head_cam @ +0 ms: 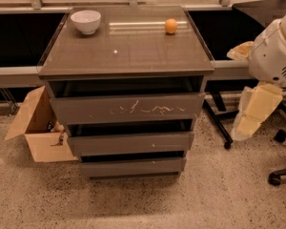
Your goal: Open bottom drawer
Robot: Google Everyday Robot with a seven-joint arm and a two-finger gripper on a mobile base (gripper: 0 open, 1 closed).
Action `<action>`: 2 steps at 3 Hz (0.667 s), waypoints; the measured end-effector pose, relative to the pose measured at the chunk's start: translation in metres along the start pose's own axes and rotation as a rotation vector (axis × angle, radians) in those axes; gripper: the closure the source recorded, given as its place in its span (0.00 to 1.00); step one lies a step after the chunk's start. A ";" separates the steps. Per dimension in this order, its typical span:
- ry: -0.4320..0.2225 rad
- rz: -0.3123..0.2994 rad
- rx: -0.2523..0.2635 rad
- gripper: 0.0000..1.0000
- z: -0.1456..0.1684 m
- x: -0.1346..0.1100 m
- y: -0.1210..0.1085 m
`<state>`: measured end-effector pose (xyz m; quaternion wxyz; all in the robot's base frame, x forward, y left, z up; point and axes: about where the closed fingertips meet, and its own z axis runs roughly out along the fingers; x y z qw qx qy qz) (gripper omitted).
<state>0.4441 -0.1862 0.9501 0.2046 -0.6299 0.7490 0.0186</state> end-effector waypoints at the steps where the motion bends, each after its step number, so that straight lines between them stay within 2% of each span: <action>1: -0.127 -0.033 -0.036 0.00 0.021 -0.020 0.010; 2: -0.127 -0.033 -0.036 0.00 0.021 -0.020 0.010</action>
Offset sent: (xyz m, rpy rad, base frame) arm -0.0003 0.0217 -0.0158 0.0954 0.0016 0.0597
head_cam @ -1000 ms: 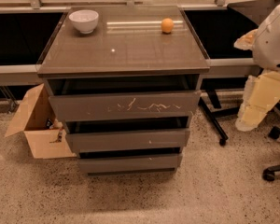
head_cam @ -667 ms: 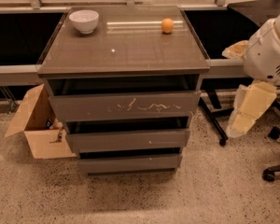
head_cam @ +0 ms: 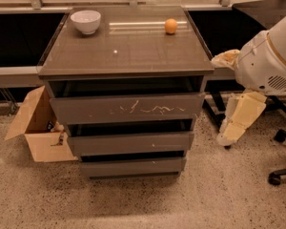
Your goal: Open bottom drawer
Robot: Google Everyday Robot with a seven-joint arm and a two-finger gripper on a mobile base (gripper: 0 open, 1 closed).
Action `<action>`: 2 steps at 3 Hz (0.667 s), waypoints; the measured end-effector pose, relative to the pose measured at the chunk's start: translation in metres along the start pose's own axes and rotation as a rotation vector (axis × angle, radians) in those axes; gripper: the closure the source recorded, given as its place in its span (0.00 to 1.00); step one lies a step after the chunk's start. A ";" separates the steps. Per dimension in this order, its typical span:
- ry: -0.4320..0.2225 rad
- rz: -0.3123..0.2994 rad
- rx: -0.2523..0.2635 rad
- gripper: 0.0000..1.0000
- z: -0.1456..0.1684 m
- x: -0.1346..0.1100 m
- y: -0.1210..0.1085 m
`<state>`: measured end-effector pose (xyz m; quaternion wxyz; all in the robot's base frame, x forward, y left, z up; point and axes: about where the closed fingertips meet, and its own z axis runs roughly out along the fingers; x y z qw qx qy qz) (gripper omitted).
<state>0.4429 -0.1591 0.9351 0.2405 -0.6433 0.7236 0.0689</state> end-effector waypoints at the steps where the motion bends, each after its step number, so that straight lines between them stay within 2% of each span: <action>1: -0.044 0.012 -0.023 0.00 0.010 -0.001 0.005; 2: -0.124 0.027 -0.071 0.00 0.036 -0.003 0.016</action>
Offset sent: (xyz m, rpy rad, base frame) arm -0.0125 0.0385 -0.0685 0.2672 0.1166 0.0674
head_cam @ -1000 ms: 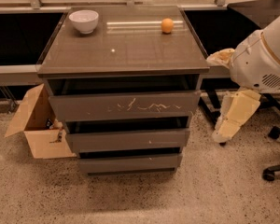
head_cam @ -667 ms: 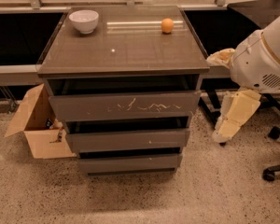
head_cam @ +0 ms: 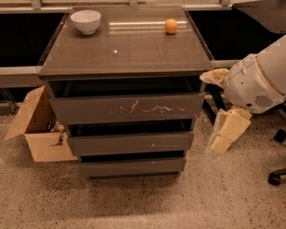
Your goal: Open bottom drawer
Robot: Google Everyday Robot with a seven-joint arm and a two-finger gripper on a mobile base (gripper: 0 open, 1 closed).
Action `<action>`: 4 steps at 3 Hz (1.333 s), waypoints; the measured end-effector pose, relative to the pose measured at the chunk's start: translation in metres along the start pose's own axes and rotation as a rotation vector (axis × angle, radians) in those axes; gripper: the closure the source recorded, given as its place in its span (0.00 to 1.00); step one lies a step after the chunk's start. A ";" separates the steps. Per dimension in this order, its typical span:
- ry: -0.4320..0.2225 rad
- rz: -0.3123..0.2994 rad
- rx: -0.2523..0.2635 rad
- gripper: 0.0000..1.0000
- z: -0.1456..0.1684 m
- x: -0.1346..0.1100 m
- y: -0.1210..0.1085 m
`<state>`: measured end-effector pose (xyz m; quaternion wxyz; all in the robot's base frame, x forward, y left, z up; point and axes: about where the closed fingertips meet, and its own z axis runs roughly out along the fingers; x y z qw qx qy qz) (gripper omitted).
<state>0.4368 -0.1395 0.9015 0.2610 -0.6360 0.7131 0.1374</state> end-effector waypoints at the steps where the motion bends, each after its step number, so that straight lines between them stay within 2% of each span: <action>1: -0.098 0.017 -0.044 0.00 0.031 0.000 0.011; 2: -0.209 0.006 -0.095 0.00 0.071 -0.004 0.018; 3: -0.209 0.006 -0.095 0.00 0.071 -0.004 0.018; 4: -0.138 -0.008 -0.104 0.00 0.090 0.001 0.019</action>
Offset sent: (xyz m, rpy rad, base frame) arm -0.0010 0.0624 -0.0910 0.3201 0.0720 0.1173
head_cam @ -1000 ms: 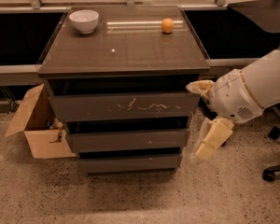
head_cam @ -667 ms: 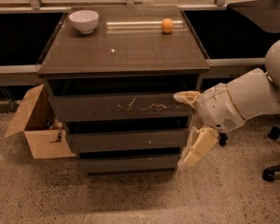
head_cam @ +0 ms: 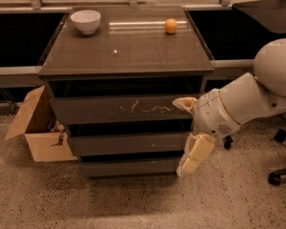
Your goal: Open bottom drawer
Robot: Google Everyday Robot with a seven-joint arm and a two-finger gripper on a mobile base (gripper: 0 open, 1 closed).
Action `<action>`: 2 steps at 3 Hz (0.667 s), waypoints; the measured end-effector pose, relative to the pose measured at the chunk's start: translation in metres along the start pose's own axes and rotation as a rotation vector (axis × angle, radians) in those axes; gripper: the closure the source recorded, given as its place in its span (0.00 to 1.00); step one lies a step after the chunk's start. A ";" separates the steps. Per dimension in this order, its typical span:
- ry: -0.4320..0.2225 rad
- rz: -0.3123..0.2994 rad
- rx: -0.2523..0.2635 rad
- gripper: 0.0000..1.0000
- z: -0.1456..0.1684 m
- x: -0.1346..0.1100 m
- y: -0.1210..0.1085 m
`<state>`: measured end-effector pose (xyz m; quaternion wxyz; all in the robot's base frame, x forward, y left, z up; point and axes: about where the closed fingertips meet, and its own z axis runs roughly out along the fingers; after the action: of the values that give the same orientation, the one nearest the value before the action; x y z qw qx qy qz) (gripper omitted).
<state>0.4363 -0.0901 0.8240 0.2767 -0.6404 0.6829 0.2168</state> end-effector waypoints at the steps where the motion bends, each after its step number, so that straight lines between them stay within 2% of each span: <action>1: 0.063 -0.012 -0.038 0.00 0.032 0.019 -0.004; 2: 0.099 -0.018 -0.075 0.00 0.070 0.048 -0.010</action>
Offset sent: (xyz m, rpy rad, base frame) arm 0.0277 0.0086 -0.1394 -0.1346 0.0836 0.0806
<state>0.4517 -0.0816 0.7398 0.2205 -0.6662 0.6814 0.2079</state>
